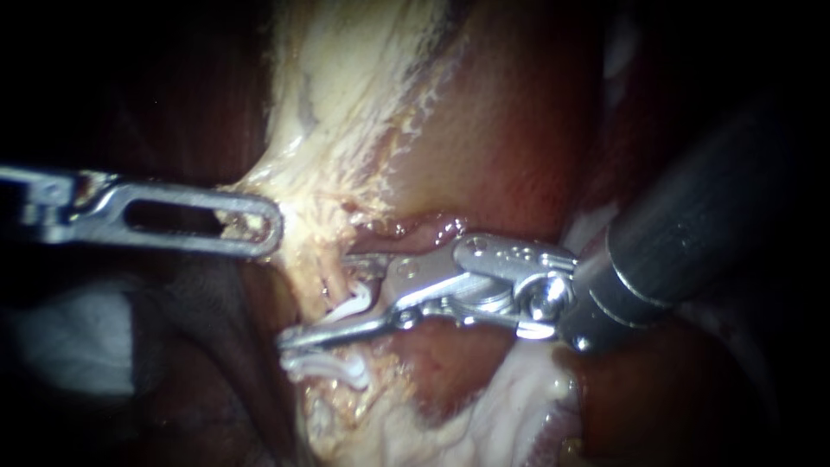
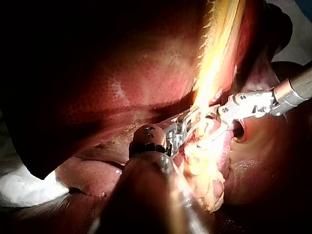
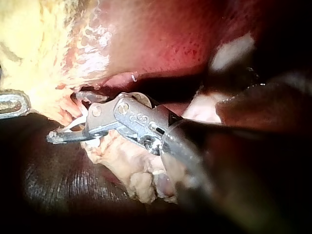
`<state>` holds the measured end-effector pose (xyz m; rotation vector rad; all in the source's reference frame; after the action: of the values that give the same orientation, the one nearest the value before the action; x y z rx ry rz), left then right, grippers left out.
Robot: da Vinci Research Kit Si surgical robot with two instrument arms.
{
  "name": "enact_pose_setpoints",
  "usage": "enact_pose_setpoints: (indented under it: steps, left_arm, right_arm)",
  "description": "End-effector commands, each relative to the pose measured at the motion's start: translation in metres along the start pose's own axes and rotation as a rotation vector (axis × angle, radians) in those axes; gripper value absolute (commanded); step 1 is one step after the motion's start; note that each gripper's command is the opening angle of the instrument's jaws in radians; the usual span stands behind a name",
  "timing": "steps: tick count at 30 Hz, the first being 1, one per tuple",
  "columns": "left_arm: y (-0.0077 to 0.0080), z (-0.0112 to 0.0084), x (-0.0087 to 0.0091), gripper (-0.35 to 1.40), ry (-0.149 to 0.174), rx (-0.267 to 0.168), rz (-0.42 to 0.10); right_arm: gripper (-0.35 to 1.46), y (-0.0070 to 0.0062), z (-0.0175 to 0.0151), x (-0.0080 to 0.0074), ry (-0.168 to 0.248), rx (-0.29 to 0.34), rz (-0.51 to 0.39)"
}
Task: Clipping third clip left tube
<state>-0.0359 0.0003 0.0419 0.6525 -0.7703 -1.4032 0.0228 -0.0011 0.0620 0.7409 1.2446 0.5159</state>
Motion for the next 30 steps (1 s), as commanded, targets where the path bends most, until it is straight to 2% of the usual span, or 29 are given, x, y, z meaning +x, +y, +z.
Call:
enact_pose_setpoints:
  steps: [1,19,30]
  left_arm:
    - [0.0000,0.0000,0.0000,-0.35,0.000,-0.001,0.000]
    - [0.0001,-0.0003,-0.0001,-0.35,0.002,0.001,0.000]
    - [0.0004,-0.0010,-0.0002,-0.35,0.005,0.003,0.002]
  right_arm:
    - [0.60,0.0000,0.0000,0.0000,0.000,0.000,0.000]
    - [0.60,-0.0001,-0.0005,-0.0002,-0.001,0.002,-0.001]
    - [0.60,-0.0006,-0.0041,-0.0008,-0.004,0.000,-0.001]
